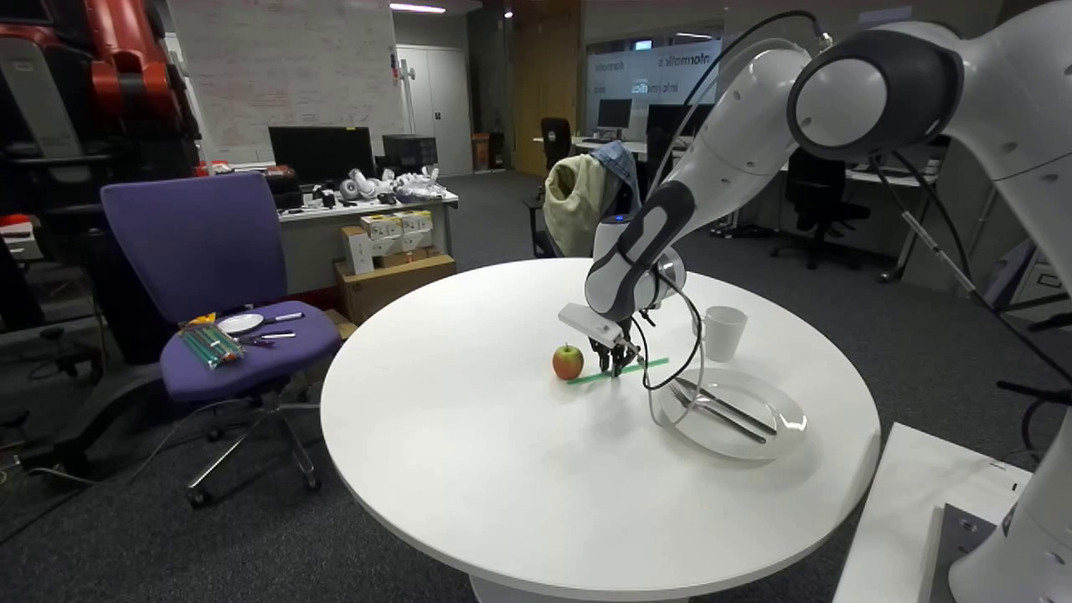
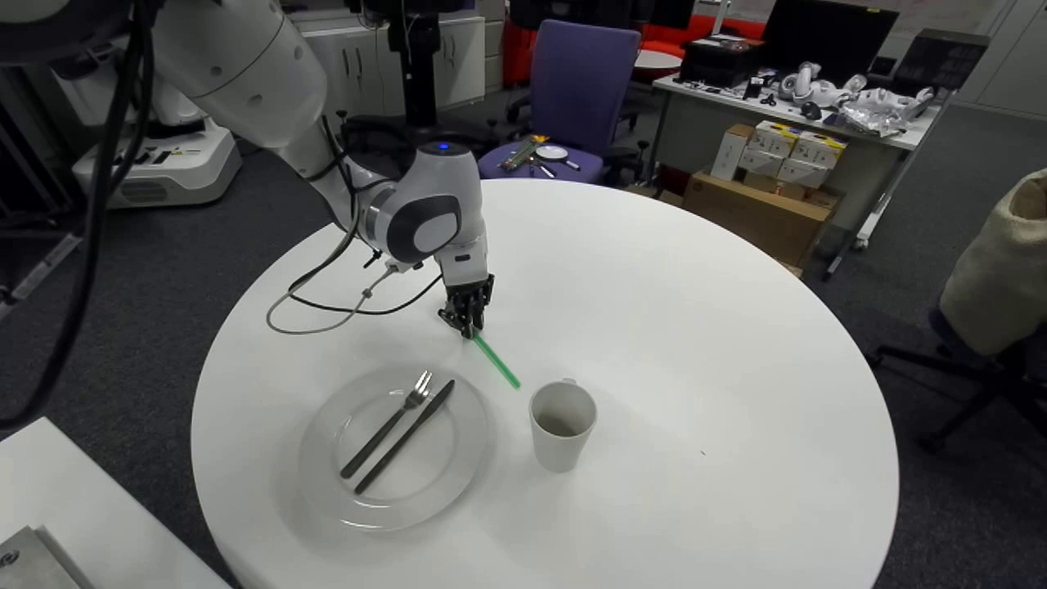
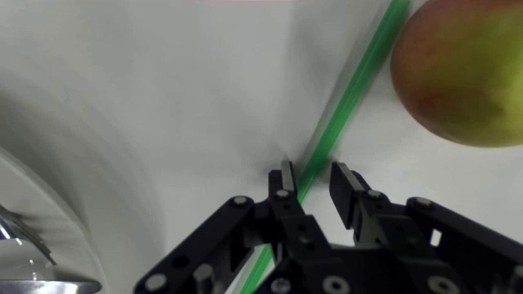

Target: Put the green straw in the mug.

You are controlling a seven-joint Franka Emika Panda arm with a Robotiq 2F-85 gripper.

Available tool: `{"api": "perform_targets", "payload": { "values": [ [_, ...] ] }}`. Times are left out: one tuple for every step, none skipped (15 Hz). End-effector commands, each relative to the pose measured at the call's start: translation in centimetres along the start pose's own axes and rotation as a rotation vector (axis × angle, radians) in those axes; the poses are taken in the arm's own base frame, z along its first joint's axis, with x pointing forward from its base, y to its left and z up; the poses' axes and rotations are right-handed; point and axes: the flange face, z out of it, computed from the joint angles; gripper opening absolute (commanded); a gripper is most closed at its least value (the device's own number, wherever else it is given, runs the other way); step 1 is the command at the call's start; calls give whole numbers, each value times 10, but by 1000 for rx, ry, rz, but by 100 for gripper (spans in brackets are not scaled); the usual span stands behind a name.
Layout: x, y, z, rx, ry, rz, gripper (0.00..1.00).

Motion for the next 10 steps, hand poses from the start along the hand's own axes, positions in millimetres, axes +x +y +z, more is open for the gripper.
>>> {"api": "perform_targets", "payload": {
  "values": [
    [5,-2,-1,-16,-24,-5,29],
    [5,-2,-1,-16,-24,-4,24],
    [5,-3,-1,-16,-25,-3,17],
    [6,-3,-1,-16,-25,-2,7],
    [6,-3,-1,-17,-26,-1,5],
    [6,-3,-1,-17,-26,-1,0],
    [7,-3,-1,-18,-27,0,0],
    [7,-4,-1,-17,-28,1,0],
    [7,-4,-1,-18,-29,2,0],
    [7,-4,-1,-17,-29,3,0]
  ]
}}
